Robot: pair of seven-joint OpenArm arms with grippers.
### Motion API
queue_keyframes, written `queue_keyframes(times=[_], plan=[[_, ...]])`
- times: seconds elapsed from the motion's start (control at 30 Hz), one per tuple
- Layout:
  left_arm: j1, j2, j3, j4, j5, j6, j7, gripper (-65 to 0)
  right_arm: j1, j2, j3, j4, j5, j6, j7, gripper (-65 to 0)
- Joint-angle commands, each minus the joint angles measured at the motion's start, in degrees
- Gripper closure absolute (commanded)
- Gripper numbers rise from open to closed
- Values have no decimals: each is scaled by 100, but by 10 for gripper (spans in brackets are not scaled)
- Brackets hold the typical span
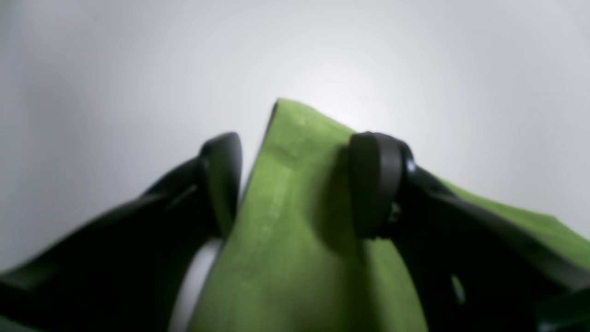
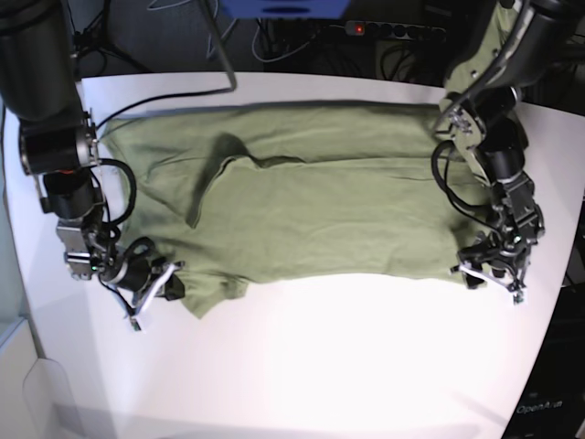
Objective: Fold the T-shirt properly
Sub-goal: 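Grasp the shirt's side edges with both grippers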
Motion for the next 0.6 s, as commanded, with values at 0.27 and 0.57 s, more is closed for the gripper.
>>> queue_keyframes(times=[0.27,0.57], plan=[[-154,-50,15,10,-21,-1,162,-86,164,133,15,50,-4,64,13,-7],[-154,-50,24,63,14,8,171,-23,164,133,6,68,-4,64,48,-7]])
